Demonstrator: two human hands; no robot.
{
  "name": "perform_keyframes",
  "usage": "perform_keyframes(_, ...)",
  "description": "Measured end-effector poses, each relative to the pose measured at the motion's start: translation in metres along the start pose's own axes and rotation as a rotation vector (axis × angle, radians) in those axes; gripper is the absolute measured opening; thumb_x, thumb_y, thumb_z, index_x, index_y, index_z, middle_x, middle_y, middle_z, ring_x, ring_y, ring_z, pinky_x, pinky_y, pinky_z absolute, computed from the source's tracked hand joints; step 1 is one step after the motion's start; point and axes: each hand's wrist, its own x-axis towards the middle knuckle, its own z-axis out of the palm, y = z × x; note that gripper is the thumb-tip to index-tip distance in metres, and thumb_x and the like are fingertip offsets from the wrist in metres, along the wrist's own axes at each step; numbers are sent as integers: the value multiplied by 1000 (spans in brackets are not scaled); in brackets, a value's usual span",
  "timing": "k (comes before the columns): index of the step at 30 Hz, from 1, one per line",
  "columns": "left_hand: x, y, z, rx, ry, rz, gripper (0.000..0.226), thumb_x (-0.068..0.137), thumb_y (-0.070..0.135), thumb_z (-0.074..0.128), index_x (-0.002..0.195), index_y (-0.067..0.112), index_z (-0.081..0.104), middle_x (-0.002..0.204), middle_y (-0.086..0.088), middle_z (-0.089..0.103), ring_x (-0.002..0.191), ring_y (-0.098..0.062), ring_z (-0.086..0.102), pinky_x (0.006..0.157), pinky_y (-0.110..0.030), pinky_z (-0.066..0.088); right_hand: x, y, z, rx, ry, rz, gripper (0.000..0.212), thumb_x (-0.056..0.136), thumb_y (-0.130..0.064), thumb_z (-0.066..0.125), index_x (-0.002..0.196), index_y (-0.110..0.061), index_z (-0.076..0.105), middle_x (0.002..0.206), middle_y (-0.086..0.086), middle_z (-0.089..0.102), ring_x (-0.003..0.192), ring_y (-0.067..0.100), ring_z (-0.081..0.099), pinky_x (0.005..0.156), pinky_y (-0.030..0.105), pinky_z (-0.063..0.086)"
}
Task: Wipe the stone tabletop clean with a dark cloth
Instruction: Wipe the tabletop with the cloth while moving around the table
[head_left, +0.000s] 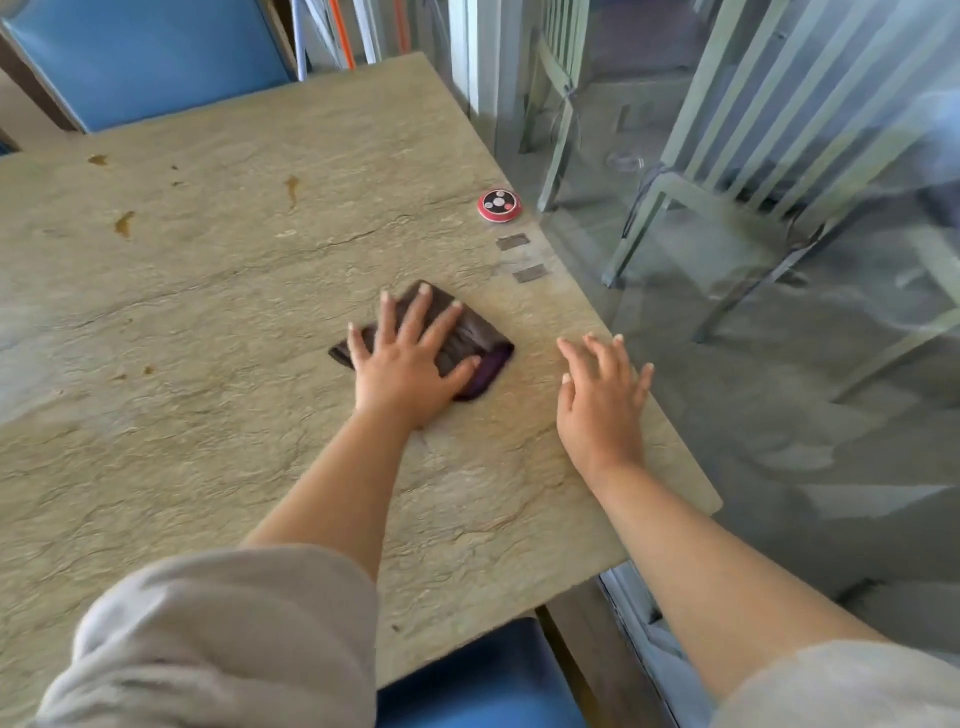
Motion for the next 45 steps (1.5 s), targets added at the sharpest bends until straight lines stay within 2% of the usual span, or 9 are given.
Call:
perform_keyframes(5, 12, 26, -5, -71, -54, -216, 69, 86, 75, 23, 148, 53, 3, 163, 13, -7, 149, -32, -13, 113, -65, -3, -1, 2, 0, 50, 36, -6, 48, 94, -11, 41, 141, -22, 42, 150, 9, 36, 146, 29, 13, 115, 58, 0)
perform_keyframes(15, -175, -13, 14, 72, -63, 410, 69, 87, 72, 30, 148, 55, 4, 162, 16, -4, 150, -25, -9, 117, -59, 10, -24, -10, -7, 136, -31, 49, 44, 96, -15, 43, 140, -21, 45, 155, 11, 25, 147, 28, 7, 119, 47, -1)
perform_keyframes(22, -130, 0, 7, -59, -58, -105, 66, 89, 73, 23, 147, 56, -3, 162, 14, -10, 148, -27, -20, 116, -61, -7, -78, -6, -19, 197, -113, 8, 41, 98, -17, 40, 138, -26, 49, 156, 6, 22, 147, 26, 3, 120, 42, 6)
perform_keyframes(26, -173, 36, 19, 29, -78, 213, 66, 89, 72, 19, 146, 55, -9, 162, 13, -15, 147, -28, -22, 116, -61, -7, -79, 27, -40, 174, -33, 165, 41, 98, -12, 39, 138, -17, 48, 151, 11, 32, 144, 29, 17, 119, 43, 8)
perform_keyframes(31, -165, 24, 21, 97, -71, 540, 67, 88, 76, 20, 148, 55, -1, 162, 14, -6, 149, -29, -13, 114, -66, 1, -82, 53, -59, 499, -72, 307, 48, 96, 2, 31, 140, -13, 46, 150, -1, 38, 141, 11, 28, 114, 23, 22)
perform_keyframes(35, -105, 49, 13, 49, -73, 263, 65, 87, 76, 16, 145, 58, -7, 162, 14, -11, 148, -27, -18, 114, -66, -5, -80, 60, -69, 667, -85, 378, 53, 94, 0, 30, 135, -26, 53, 144, -8, 46, 99, 0, 54, 83, 15, 42)
perform_keyframes(38, -69, 101, 13, -32, -87, 15, 65, 87, 76, 16, 147, 56, -2, 162, 13, -12, 148, -29, -20, 112, -67, -9, -79, 68, -74, 811, -134, 425, 56, 96, -1, 29, 138, -33, 48, 140, -14, 50, 64, -9, 46, 61, 6, 38)
perform_keyframes(41, -60, 144, 17, -62, -102, 53, 65, 89, 73, 19, 148, 54, 2, 162, 13, -11, 147, -29, -21, 111, -67, -11, -77, 72, -78, 881, -143, 449, 57, 97, -1, 27, 142, -32, 43, 140, -11, 51, 89, 7, 59, 72, 7, 43)
perform_keyframes(45, -97, 158, 26, -17, -79, 389, 64, 89, 71, 23, 148, 55, 4, 163, 14, -7, 148, -26, -18, 115, -61, -10, -74, 72, -75, 973, -129, 517, 56, 97, 1, 27, 143, -27, 42, 139, -6, 53, 130, 7, 43, 107, 19, 28)
